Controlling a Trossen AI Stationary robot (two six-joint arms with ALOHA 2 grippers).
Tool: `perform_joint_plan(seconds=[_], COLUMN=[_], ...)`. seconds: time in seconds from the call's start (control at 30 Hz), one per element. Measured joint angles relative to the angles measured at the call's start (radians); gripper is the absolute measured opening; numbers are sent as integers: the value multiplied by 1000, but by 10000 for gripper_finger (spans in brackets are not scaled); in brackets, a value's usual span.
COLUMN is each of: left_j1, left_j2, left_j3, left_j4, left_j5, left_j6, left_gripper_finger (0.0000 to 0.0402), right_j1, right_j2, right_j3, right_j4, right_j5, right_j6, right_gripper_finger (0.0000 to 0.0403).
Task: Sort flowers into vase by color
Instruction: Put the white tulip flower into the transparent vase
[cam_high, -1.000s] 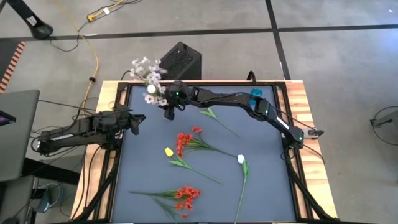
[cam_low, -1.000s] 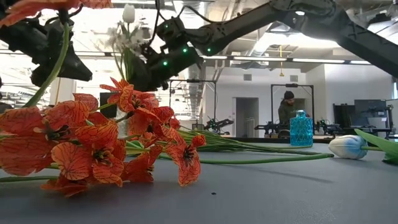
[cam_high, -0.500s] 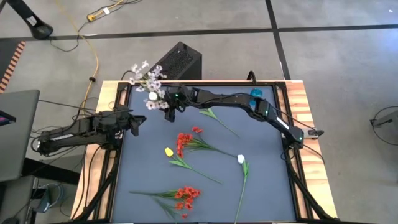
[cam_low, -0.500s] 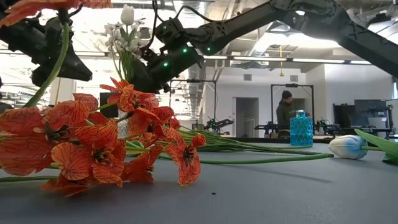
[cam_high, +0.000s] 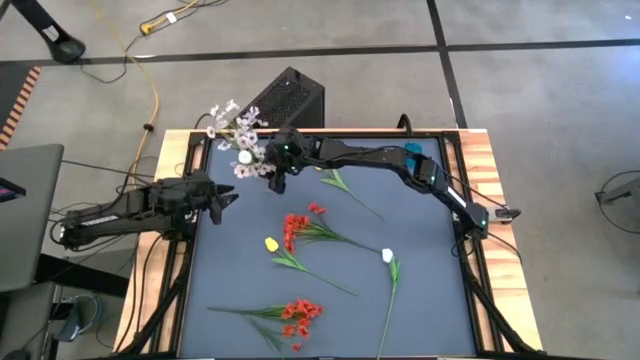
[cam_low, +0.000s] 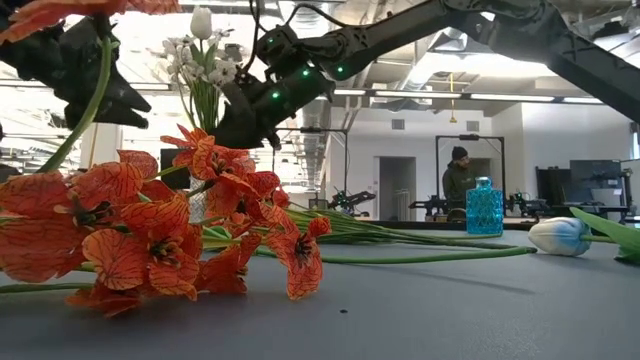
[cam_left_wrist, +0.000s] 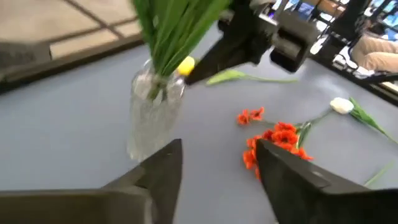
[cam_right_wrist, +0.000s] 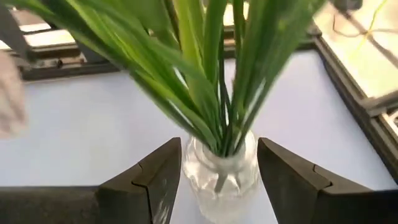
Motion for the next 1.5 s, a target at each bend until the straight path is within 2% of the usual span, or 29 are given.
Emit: perform_joint_plan(seconds=[0.13,0.23,0.33,0.4,0.47,0.57,0.73,0.9,1.07,1.17,1.3,1.4,1.5], left_j1=[0,0,0,0,1,1,18,80,196,244,287,308,323], left_j2=[4,27,66,90,110,140,207,256,330,376,438,496,556], left_j3=[-43,-107,-173,-201,-220,-238,-296,-301,-301,-301,-300,-300,-300], left_j4=[96,209,345,422,508,615,744,833,851,921,1004,1022,1105], left_j5=[-27,-55,-99,-157,-213,-235,-210,-204,-37,0,67,109,131], left_j6=[65,74,126,190,241,313,368,404,389,400,445,444,443], left_gripper_finger=[250,284,298,300,300,300,300,300,300,300,300,300,300], right_j1=[-4,-5,-16,-27,-42,-57,-65,-43,-19,-2,26,35,35], right_j2=[0,-4,0,-2,-20,-45,-99,-184,-297,-362,-486,-616,-761], right_j3=[90,139,196,224,218,199,199,199,199,198,86,-123,-378], right_j4=[-182,-281,-401,-489,-601,-728,-873,-1012,-1105,-1137,-1087,-958,-784], right_j5=[-3,-6,-24,-73,-144,-153,-155,-154,-144,-92,-40,-26,-23], right_j6=[-22,-56,-66,-76,-80,-101,-134,-165,-160,-138,-105,-58,24], right_gripper_finger=[238,238,238,238,238,234,220,208,195,185,173,165,161])
